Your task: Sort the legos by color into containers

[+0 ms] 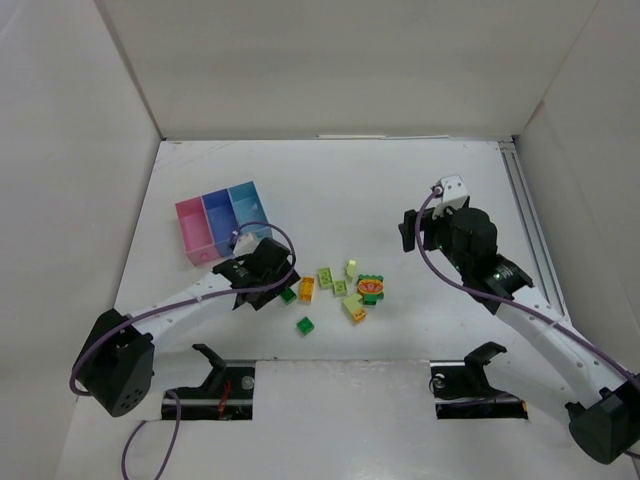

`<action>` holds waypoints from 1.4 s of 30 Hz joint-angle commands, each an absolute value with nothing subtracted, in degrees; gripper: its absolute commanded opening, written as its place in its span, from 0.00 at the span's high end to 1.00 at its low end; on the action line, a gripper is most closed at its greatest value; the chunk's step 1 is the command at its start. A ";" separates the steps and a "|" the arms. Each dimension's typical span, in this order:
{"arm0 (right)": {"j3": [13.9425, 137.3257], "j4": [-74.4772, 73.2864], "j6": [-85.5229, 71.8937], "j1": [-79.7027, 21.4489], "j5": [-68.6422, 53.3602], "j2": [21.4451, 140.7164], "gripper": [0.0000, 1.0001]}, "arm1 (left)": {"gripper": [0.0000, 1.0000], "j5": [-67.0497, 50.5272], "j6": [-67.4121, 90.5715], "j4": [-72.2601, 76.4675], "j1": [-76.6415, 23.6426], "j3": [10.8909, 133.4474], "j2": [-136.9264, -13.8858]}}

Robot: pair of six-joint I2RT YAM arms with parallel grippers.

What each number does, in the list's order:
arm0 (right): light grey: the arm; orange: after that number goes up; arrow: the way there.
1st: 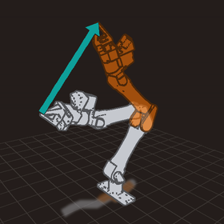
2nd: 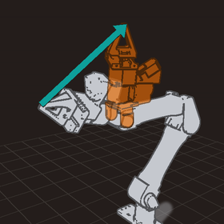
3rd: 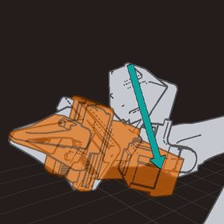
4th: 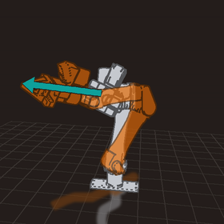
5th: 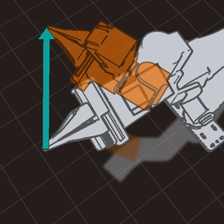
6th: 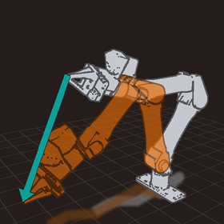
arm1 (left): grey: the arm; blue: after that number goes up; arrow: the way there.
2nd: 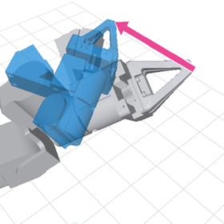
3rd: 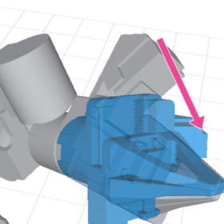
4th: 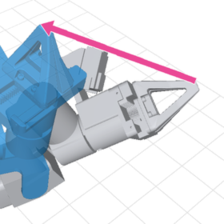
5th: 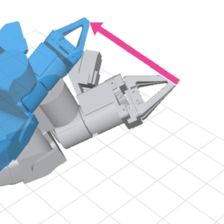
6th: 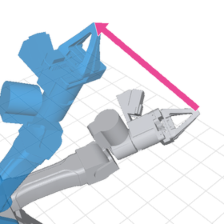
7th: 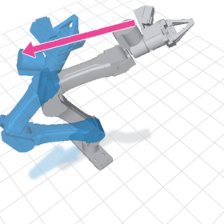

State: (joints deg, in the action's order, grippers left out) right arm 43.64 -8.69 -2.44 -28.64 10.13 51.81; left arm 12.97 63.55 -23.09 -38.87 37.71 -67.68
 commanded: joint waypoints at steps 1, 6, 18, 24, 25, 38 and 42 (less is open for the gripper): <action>43.24 -9.05 -3.60 -29.36 13.09 51.50 0.00 | 0.26 14.24 70.39 -25.40 -38.76 35.77 -66.88; 43.77 -10.20 -4.22 -29.36 15.64 52.12 0.00 | 0.30 13.62 72.42 -24.87 -38.76 35.24 -67.59; 43.77 -11.25 -5.27 -29.36 18.81 52.12 0.00 | 0.38 14.15 73.13 -26.28 -39.81 37.52 -74.08; 43.77 -11.25 -5.27 -29.36 18.81 52.12 0.00 | 0.50 14.15 73.13 -26.28 -40.96 39.90 -76.99; 43.77 -11.25 -5.27 -29.36 18.81 52.12 0.00 | 0.51 14.15 73.13 -26.80 -41.57 39.90 -77.69; 43.24 -12.30 -5.80 -29.36 19.34 50.45 0.00 | 0.47 13.10 75.23 -31.11 -45.52 37.36 -78.93; 43.24 -12.30 -5.80 -29.36 19.86 50.45 0.00 | 0.54 13.70 75.23 -32.43 -46.75 37.35 -78.31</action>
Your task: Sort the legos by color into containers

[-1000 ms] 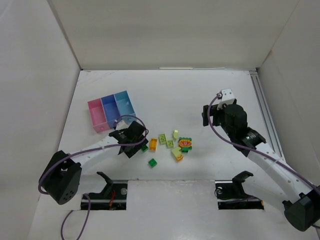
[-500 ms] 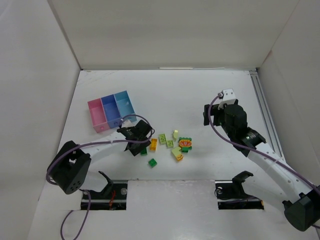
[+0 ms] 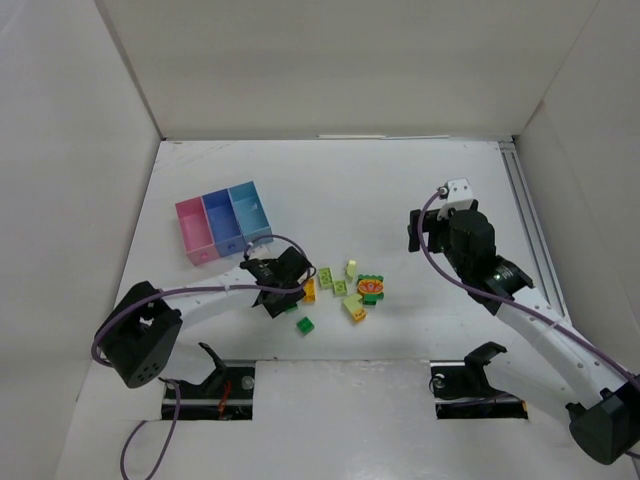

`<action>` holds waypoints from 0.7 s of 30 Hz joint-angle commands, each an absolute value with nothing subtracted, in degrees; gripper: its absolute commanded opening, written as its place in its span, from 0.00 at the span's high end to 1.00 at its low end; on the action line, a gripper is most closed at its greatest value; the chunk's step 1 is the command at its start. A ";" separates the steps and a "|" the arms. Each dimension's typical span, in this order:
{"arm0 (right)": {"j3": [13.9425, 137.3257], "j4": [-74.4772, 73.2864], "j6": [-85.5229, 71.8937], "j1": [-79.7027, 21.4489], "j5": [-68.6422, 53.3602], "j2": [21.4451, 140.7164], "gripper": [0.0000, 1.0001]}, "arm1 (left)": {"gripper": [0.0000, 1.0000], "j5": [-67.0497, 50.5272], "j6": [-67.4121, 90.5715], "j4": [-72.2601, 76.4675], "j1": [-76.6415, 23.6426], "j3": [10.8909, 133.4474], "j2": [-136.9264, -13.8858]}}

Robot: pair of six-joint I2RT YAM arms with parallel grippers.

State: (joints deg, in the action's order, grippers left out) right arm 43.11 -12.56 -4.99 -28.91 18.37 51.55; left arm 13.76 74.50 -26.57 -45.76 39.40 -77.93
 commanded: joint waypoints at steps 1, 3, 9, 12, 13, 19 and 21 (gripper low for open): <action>43.24 -12.30 -5.80 -29.36 19.86 50.45 0.00 | 0.56 13.71 75.23 -32.43 -46.76 37.35 -78.31; 43.24 -12.30 -5.80 -29.36 19.86 50.45 0.00 | 0.62 13.71 75.23 -32.43 -46.76 37.35 -78.31; 43.24 -12.30 -6.33 -29.36 20.48 50.45 0.00 | 0.76 18.26 75.23 -37.08 -46.76 41.21 -77.61; 43.24 -12.30 -6.33 -29.36 20.48 50.45 0.00 | 0.76 26.94 76.20 -43.49 -46.06 47.44 -75.95; 43.24 -12.30 -6.33 -29.36 20.48 50.45 0.00 | 0.76 28.46 76.20 -44.90 -43.53 49.29 -75.94; 42.71 -11.78 -5.81 -29.36 19.95 49.83 0.00 | 0.77 33.49 63.06 -40.26 -31.57 60.02 -72.16; 42.19 -11.78 -5.28 -29.36 17.85 49.22 0.00 | 0.77 32.88 59.78 -38.07 -24.63 62.39 -71.64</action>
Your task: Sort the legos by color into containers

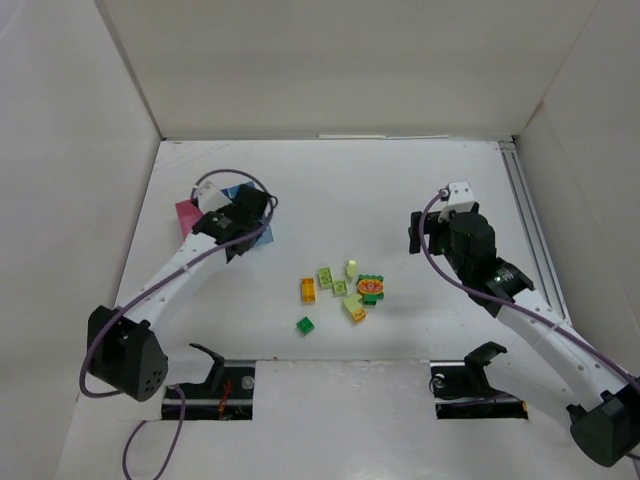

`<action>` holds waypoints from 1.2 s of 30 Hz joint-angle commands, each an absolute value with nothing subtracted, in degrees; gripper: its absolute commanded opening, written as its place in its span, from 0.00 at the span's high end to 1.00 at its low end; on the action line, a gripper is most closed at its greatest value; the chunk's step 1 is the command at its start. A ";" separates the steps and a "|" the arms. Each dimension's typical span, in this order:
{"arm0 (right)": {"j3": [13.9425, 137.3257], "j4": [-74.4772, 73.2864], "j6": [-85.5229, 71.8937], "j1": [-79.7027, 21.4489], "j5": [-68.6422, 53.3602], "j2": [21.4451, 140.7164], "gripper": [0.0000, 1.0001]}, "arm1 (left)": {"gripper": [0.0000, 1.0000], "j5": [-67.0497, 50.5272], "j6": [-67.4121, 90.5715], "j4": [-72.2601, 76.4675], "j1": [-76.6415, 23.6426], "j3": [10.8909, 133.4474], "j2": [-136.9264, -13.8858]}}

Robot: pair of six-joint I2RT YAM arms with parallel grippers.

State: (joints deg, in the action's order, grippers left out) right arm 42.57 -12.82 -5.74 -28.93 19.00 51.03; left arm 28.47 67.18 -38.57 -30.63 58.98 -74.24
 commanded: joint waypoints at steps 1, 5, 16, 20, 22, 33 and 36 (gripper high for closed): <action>42.19 -11.78 -5.27 -29.36 17.84 49.22 0.00 | 0.77 32.87 58.55 -37.45 -22.43 62.40 -71.63; 41.14 -11.25 -5.27 -29.36 17.84 48.08 0.00 | 0.76 28.94 52.74 -33.23 -10.13 63.19 -71.02; 41.13 -12.39 -5.27 -29.36 18.98 48.78 0.00 | 0.72 23.47 45.53 -24.96 4.13 63.72 -77.50; 41.13 -12.91 -5.27 -29.36 19.60 49.31 0.00 | 0.71 25.31 45.53 -24.96 4.13 65.74 -81.91; 41.13 -12.92 -5.27 -29.36 18.99 49.31 0.00 | 0.65 25.31 45.53 -24.26 4.13 66.36 -82.44; 40.61 -17.05 -5.89 -33.92 19.34 48.25 0.00 | 0.36 22.34 43.69 -23.12 4.13 65.83 -82.19; 40.61 -17.05 -6.42 -35.41 19.34 48.25 0.00 | 0.22 17.68 42.46 -21.89 4.13 63.11 -79.29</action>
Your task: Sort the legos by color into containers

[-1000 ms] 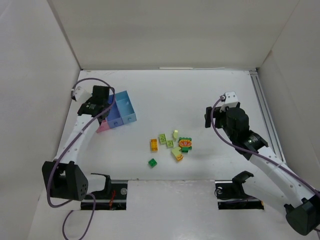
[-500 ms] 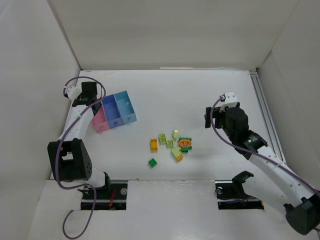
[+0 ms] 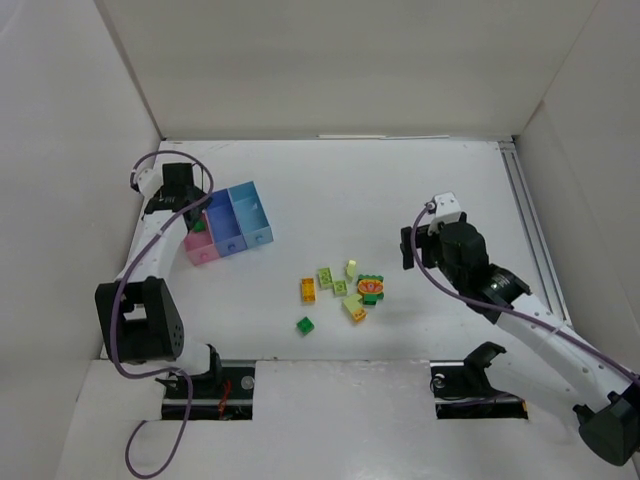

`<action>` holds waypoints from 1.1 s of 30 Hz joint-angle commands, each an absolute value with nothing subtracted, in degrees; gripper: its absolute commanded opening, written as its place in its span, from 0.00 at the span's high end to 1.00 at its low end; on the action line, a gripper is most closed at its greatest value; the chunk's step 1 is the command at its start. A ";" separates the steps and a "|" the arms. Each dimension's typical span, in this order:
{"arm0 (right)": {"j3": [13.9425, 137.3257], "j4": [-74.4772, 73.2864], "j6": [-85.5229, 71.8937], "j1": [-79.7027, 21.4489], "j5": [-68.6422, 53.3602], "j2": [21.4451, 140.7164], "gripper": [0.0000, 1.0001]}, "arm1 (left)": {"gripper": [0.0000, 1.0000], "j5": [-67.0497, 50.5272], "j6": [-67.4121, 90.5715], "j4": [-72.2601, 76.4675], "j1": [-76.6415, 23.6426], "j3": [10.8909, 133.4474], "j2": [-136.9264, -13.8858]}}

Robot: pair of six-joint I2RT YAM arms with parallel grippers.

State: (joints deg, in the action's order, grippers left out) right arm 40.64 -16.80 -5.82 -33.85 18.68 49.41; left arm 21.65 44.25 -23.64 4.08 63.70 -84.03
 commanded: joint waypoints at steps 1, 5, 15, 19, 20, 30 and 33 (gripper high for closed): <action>40.61 -17.05 -7.03 -35.42 19.34 48.86 0.00 | 0.19 15.06 42.45 -21.10 2.83 61.97 -76.23; 40.61 -17.05 -7.73 -35.95 18.11 51.32 0.00 | 0.03 13.27 42.45 -18.11 -11.36 56.08 -68.57; 45.44 -19.07 -14.23 -37.00 19.85 59.94 0.02 | 0.00 19.24 53.69 -28.82 -42.43 47.82 -65.22; 46.58 -19.60 -16.17 -37.00 19.86 62.75 0.03 | 0.00 18.55 59.32 -32.51 -55.33 45.70 -68.11; 46.58 -19.60 -16.17 -37.00 19.86 63.36 0.03 | 0.00 18.54 60.20 -33.74 -57.28 45.09 -69.16; 47.20 -22.24 -16.17 -37.00 24.43 62.94 0.03 | 0.11 17.14 67.41 -36.83 -68.03 44.57 -82.79; 46.67 -22.24 -16.17 -37.00 23.82 62.93 0.03 | 0.17 17.14 68.28 -37.35 -68.03 44.56 -84.11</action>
State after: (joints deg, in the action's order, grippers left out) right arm 44.97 -22.24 -15.27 -36.47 22.74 64.31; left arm 16.56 65.25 -34.28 -67.92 45.23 -84.23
